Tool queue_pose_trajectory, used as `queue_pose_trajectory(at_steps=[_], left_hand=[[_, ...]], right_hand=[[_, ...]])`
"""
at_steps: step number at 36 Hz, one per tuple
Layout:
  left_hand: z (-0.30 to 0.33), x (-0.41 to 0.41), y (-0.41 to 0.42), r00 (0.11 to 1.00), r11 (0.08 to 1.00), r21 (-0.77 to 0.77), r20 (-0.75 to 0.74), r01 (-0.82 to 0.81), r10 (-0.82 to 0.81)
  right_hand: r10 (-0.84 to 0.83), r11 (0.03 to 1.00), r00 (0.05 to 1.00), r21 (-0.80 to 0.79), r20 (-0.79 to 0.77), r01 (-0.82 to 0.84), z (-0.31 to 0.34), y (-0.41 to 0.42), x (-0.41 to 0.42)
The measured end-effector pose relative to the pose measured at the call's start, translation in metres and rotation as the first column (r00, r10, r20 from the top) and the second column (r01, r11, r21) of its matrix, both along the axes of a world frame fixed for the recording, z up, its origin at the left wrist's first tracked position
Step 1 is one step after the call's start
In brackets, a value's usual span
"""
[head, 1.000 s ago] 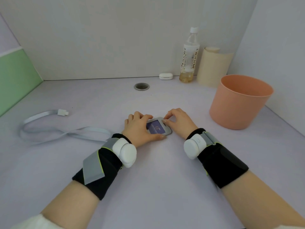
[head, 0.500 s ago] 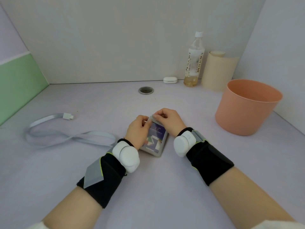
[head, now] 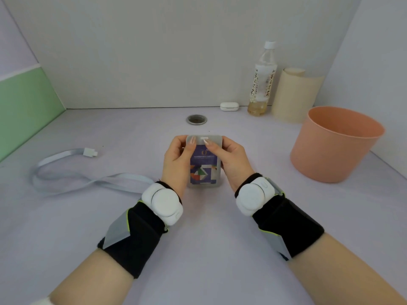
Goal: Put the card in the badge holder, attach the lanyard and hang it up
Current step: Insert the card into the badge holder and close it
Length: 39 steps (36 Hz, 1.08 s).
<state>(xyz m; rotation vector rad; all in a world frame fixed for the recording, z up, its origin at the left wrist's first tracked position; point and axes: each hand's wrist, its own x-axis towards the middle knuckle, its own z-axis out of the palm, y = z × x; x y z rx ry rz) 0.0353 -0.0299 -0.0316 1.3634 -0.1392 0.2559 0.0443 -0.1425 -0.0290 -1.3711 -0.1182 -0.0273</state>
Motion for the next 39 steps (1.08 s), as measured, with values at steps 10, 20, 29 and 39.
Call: queue_pose_trajectory(at_steps=[10,20,29,39], left_hand=[[0.003,-0.001,0.003,0.997,0.997,0.067,0.074,-0.042,0.037],[0.002,0.001,0.003,0.996,0.990,0.127,0.065,-0.066,0.058],[0.004,0.000,0.008,0.994,0.985,0.148,0.082,-0.090,0.078],[0.005,0.002,0.015,0.997,0.995,0.086,0.054,-0.057,0.052]], right_hand=[[-0.005,1.000,0.997,-0.020,0.080,0.007,0.004,0.000,-0.007],[-0.040,0.999,0.996,0.014,0.079,0.039,0.010,0.002,-0.012],[-0.030,0.996,0.999,0.090,0.023,0.027,0.007,0.007,-0.015],[-0.105,0.983,0.986,-0.136,0.129,0.123,0.006,0.002,-0.007]])
